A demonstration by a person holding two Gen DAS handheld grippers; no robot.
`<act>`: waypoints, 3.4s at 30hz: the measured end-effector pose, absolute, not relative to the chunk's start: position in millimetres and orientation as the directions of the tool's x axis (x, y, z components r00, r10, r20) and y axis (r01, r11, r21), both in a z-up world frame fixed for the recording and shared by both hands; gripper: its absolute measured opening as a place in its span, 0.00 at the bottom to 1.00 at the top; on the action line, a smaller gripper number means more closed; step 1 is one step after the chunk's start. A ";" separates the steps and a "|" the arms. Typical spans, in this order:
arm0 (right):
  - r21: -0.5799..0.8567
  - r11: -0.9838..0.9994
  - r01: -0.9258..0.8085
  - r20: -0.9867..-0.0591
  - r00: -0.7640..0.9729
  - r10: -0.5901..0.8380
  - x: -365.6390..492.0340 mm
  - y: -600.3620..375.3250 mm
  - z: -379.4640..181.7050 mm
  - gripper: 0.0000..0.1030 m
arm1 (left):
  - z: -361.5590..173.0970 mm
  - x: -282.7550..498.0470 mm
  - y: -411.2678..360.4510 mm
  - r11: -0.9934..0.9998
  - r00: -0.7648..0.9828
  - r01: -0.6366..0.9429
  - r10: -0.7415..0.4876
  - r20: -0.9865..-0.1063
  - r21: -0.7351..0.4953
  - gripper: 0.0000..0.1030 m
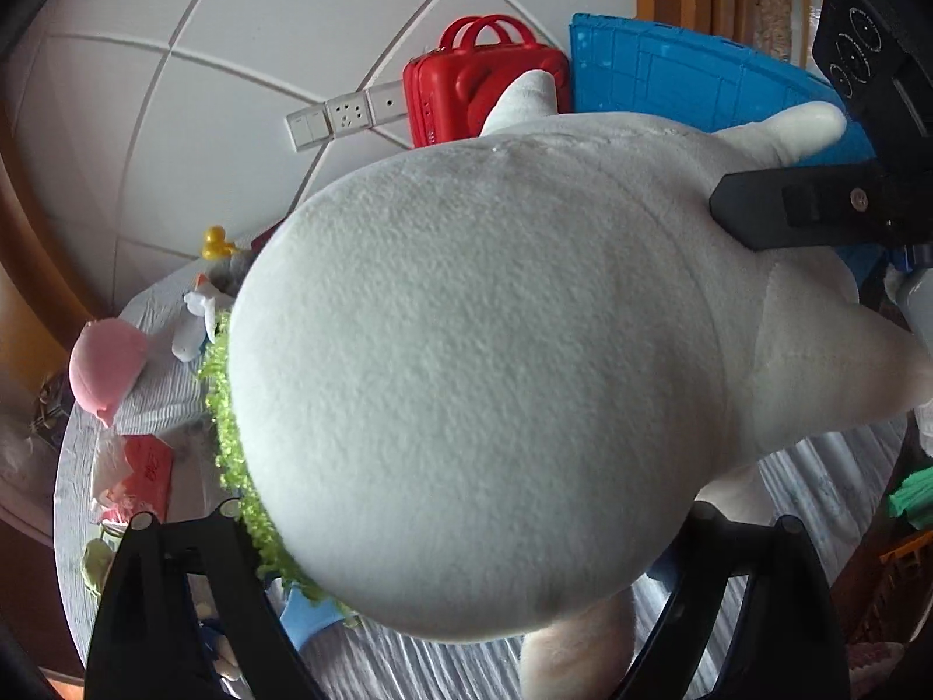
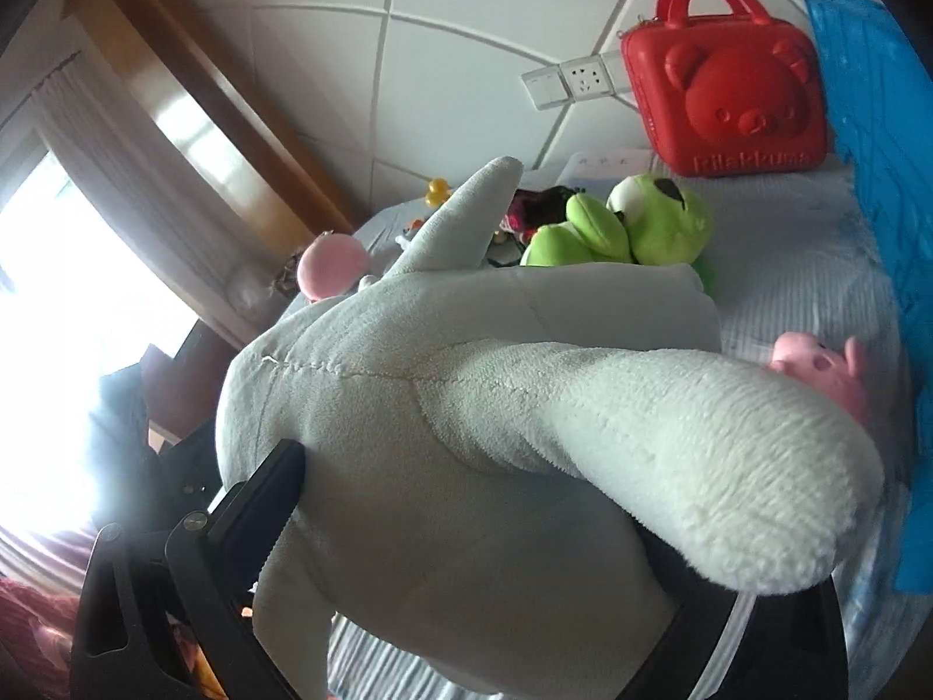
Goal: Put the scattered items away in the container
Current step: 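Carry the white plush with both tools over the blue crate, then lower the white plush into the crate and open both tools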
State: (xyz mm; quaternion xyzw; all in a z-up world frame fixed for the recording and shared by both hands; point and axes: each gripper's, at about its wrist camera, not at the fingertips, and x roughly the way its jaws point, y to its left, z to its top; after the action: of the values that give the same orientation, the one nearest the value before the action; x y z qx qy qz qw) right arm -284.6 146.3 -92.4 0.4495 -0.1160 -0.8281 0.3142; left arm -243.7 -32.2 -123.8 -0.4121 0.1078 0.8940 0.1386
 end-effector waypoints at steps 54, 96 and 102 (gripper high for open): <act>0.349 -0.937 0.001 -0.593 -0.774 -0.221 -36.9 546.3 26.1 1.00 | -30.5 -106.0 404.4 -0.680 -0.561 -0.726 0.497 -0.662 0.104 0.88; 0.181 -0.939 0.293 -0.520 -0.782 -0.344 -258.6 641.8 55.4 1.00 | 26.0 -283.4 416.0 -0.982 -0.736 -0.183 0.105 -0.669 0.047 0.91; 0.024 -0.962 0.271 -0.595 -0.770 -0.232 -254.3 610.0 35.6 1.00 | 20.7 -274.5 403.4 -0.976 -0.727 -0.219 0.151 -0.669 0.018 0.91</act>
State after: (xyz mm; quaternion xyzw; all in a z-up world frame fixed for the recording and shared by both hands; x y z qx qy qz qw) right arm -254.3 610.0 35.6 0.3119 0.0314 -0.9402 0.1336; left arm -274.5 403.4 20.7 -0.3555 0.0479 0.9281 0.0996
